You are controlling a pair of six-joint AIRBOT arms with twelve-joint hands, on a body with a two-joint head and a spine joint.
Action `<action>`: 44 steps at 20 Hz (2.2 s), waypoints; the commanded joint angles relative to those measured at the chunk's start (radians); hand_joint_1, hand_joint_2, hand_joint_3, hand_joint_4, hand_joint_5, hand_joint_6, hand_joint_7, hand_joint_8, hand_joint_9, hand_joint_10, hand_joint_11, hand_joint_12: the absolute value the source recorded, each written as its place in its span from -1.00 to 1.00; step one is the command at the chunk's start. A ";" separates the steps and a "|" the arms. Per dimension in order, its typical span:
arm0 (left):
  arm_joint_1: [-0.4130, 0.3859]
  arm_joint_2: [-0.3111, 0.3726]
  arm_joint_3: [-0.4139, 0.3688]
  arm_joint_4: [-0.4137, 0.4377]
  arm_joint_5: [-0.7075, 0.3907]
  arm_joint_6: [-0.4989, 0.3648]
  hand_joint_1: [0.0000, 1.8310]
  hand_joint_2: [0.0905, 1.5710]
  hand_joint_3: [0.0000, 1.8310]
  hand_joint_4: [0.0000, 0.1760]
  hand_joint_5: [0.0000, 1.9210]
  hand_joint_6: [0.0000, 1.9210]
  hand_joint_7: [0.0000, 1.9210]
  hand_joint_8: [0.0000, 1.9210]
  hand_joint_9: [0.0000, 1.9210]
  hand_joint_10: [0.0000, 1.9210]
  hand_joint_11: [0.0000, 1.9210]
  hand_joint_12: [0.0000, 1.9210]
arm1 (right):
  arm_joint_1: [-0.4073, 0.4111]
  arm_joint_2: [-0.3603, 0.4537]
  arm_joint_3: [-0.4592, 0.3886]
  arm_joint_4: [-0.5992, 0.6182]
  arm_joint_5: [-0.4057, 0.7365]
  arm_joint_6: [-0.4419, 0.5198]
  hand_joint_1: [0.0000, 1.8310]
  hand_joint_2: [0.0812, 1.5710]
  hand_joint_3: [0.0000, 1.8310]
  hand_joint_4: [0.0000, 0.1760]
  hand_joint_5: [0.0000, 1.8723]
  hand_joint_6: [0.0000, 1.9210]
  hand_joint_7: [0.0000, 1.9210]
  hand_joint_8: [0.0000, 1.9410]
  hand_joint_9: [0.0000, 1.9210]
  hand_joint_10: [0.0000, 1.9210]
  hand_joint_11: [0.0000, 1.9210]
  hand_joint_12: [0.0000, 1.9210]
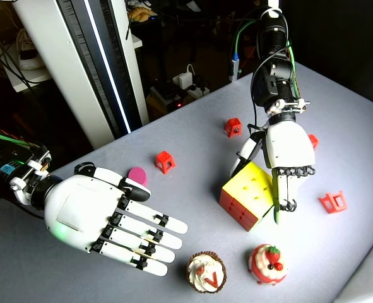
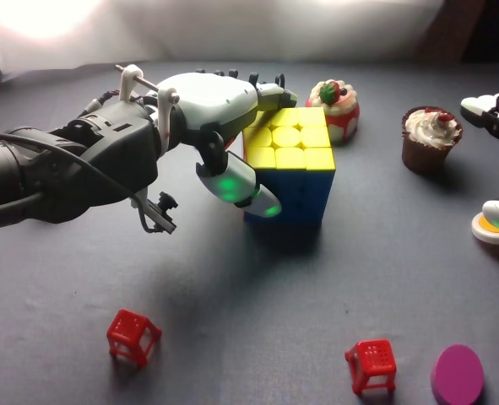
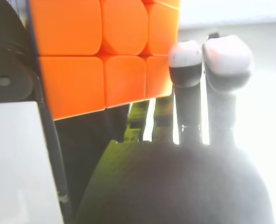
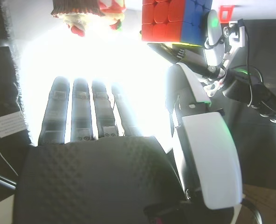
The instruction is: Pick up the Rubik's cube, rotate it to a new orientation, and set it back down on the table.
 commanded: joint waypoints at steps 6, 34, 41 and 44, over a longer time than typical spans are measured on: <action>-0.005 0.034 -0.026 0.029 -0.123 0.016 0.00 0.37 -0.99 -1.00 -0.52 -0.85 -0.39 0.67 -0.38 0.98 -0.45 1.00 | 0.007 0.003 0.003 0.001 0.134 0.008 -0.50 0.68 -1.00 -1.00 -1.00 -1.00 -1.00 -1.00 -1.00 -1.00 -1.00 -0.56; 0.108 0.143 -0.143 0.190 -0.534 -0.260 0.23 0.42 -1.00 -1.00 -0.47 -0.19 -0.11 0.90 0.15 1.00 0.25 1.00 | 0.180 -0.161 0.188 -0.183 0.103 0.316 0.36 0.68 -0.99 -1.00 -0.89 -0.98 -0.86 -0.98 -0.73 -0.93 -1.00 0.09; 0.120 0.150 -0.162 0.217 -0.577 -0.281 0.18 0.62 -1.00 -1.00 -0.34 0.54 -0.05 0.89 0.21 1.00 0.32 1.00 | 0.232 -0.234 0.275 -0.212 0.021 0.386 0.57 0.09 0.01 -1.00 -0.80 -1.00 -0.81 -1.00 -0.70 -0.94 -1.00 0.32; 0.125 0.151 -0.165 0.224 -0.588 -0.288 0.34 0.43 -1.00 -1.00 -0.52 -0.39 -0.08 1.00 0.19 1.00 0.32 1.00 | 0.249 -0.262 0.307 -0.221 -0.013 0.409 0.56 0.26 -0.26 -1.00 -0.84 -1.00 -0.83 -1.00 -0.72 -0.94 -1.00 0.53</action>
